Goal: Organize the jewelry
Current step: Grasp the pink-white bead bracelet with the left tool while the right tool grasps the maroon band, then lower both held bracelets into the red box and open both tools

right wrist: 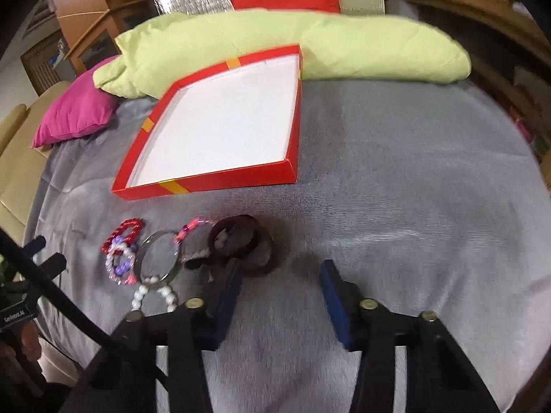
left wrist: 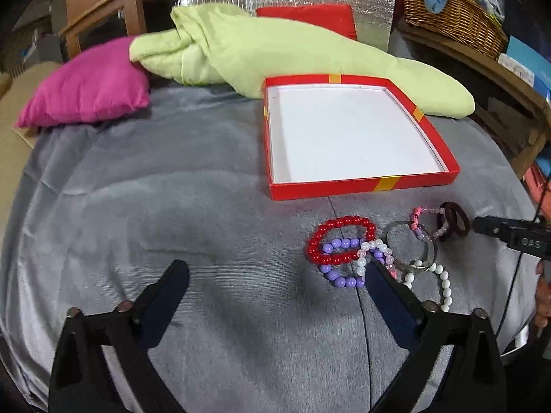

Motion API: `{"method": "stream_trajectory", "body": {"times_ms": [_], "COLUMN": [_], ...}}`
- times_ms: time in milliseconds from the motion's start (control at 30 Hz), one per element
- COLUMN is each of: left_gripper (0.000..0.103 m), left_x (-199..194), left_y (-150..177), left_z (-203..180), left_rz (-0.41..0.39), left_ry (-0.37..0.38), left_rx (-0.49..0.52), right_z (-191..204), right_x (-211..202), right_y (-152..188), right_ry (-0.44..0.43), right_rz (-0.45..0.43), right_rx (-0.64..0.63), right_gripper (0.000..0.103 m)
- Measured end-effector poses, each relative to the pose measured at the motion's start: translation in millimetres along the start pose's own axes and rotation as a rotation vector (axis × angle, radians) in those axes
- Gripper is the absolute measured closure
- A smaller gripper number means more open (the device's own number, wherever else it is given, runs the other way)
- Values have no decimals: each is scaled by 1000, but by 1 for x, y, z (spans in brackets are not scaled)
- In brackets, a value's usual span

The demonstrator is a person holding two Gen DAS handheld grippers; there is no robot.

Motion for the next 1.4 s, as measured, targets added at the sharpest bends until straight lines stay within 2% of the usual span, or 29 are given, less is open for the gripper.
{"method": "stream_trajectory", "body": {"times_ms": [67,133,200,267,333,433,600,667,733,800,867,1033,1233,1400], "left_gripper": [22,28,30,30,30,30,31,46,54,58,71,94,95,95], "left_x": [9,17,25,30,28,23,39,43,45,44,41,43,31,17], "left_y": [-2,-4,-7,-9,-11,-7,4,5,6,7,7,8,11,7], "left_z": [1,1,1,0,-3,-18,-36,-36,-38,-42,-47,-49,-47,-37], "left_rz": [26,45,57,62,68,68,121,125,137,131,125,117,101,60], "left_ry": [31,66,84,101,143,182,148,154,170,172,184,197,221,255], "left_rx": [-4,-4,-4,-21,-45,-10,62,52,45,59,73,87,104,75], "right_z": [-2,1,5,6,6,7,4,0,-3,-5,-8,-20,-27,-28], "right_x": [11,18,23,26,27,28,26,24,23,23,21,15,10,3], "right_y": [-2,-4,-7,-9,-9,-11,-10,-10,-9,-8,-8,-8,-7,-11], "right_ry": [-37,-40,-42,-41,-32,-24,-32,-41,-46,-43,-53,-110,-184,-266], "right_rz": [34,39,34,27,21,5,-6,-7,-8,-11,-13,-18,-39,-82], "right_rx": [20,7,-17,-24,-25,-29,-6,14,24,26,36,78,129,166], "right_gripper": [66,72,79,93,95,96,96,96,96,96,96,96,96,96]}}
Point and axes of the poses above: each gripper's, at about its wrist camera, not at the fingertips, and x roughly the way its jaws point, z to its left, y to its underside, the point moved 1 cm from there along x, roughly the way its jaws point, and after that the axes turned 7 degrees about -x, right-handed, at the moved point
